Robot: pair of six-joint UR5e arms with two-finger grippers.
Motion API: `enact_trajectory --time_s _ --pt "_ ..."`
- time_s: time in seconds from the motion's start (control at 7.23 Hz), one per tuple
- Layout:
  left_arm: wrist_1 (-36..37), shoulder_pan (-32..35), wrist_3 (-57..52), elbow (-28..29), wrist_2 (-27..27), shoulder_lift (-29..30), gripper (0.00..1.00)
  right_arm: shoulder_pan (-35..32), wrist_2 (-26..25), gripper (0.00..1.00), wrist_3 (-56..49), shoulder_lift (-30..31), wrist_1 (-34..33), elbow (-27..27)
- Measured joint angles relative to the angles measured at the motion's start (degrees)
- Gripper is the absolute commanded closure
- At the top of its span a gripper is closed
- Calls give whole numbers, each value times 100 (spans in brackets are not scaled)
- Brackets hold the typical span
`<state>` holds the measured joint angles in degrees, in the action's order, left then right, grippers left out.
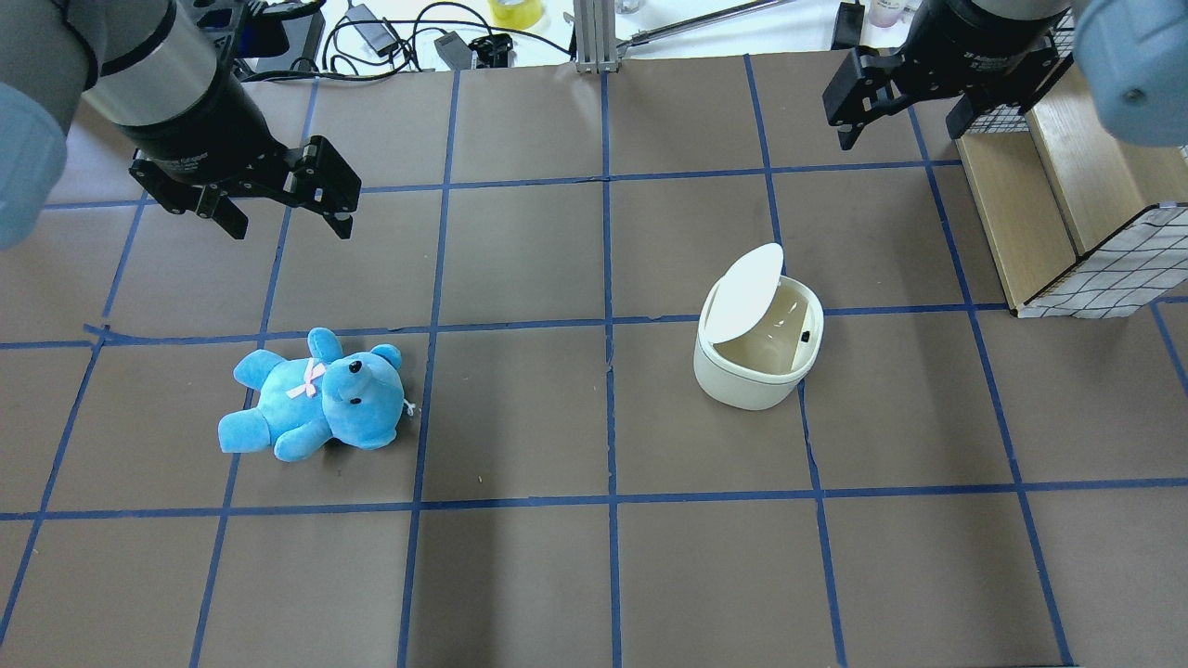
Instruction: Open trash can with right arm
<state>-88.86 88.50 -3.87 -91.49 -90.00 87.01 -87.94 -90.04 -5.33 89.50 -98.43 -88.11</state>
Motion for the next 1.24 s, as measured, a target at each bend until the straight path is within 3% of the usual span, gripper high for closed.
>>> enact_trajectory --time_s 0.69,1.24 --pt "0 0 0 0 2 0 0 21 -19 0 -38 56 873 49" --pt "0 0 0 0 0 0 0 -20 338 0 33 71 1046 103"
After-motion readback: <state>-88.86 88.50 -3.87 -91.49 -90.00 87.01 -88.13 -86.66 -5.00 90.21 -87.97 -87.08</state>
